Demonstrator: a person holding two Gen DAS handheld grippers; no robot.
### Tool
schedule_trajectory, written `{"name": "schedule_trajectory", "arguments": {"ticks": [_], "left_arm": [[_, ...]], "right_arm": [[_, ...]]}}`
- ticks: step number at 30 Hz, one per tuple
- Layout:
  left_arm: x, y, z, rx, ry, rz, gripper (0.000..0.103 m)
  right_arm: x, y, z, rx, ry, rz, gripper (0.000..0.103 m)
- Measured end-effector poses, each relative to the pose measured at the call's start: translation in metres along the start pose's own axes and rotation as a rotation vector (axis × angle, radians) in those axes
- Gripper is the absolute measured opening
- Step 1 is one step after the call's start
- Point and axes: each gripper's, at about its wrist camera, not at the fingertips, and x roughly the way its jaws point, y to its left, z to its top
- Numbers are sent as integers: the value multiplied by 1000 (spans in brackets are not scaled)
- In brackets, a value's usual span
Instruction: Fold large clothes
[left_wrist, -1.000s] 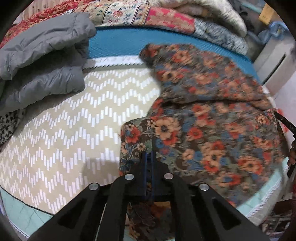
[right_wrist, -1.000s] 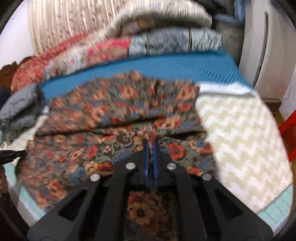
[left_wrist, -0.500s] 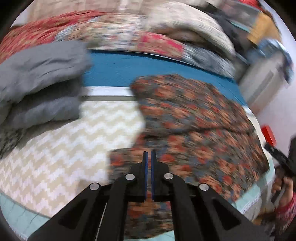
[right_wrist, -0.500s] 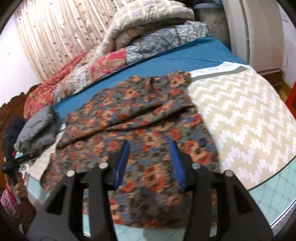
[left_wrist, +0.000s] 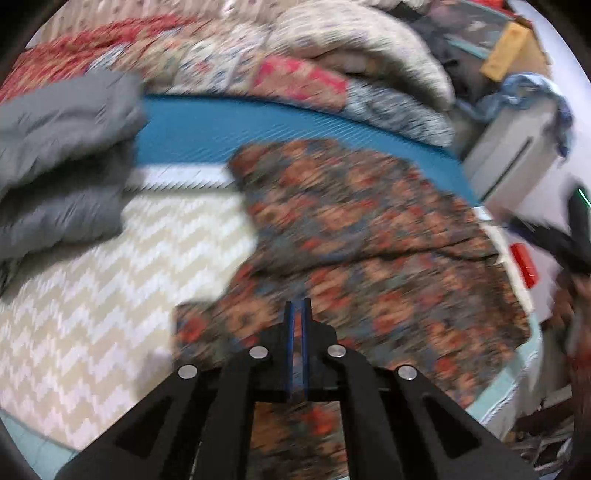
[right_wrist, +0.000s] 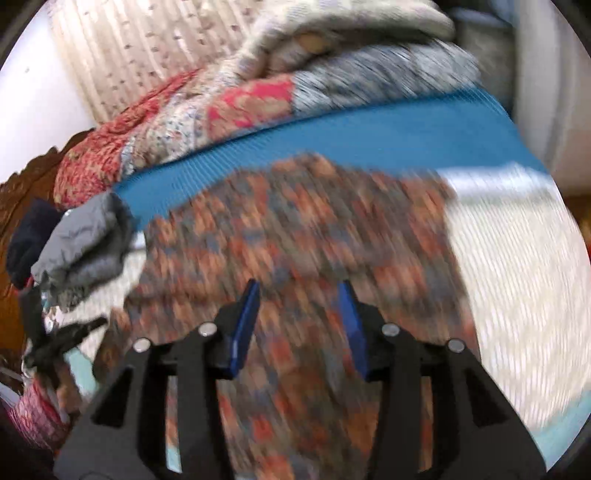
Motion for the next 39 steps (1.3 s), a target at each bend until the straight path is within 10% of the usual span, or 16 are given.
{"name": "schedule_trajectory", "arguments": {"ticks": [5,14,15,18,27,39], "left_arm": [[47,-43,-1,129,54,-21,31],[86,-26,-22,76,56,-42,31],[86,-26,-22,76,53,-43,31],[87,-24,-21,64,57,-55,31],[58,-24,-6,-7,87,14,31],[-97,39,-41,-148,-55,124,31]], "right_arm": [[106,18,100,-20,57,-74,70],[241,-15,130,17,244,-217,68],[243,-15,127,6,241,-203,52],[225,-8,125,-59,170,-189,17],[64,32,80,-150,-118,62,15],[-52,64,-124,-171,-164,137,15]]}}
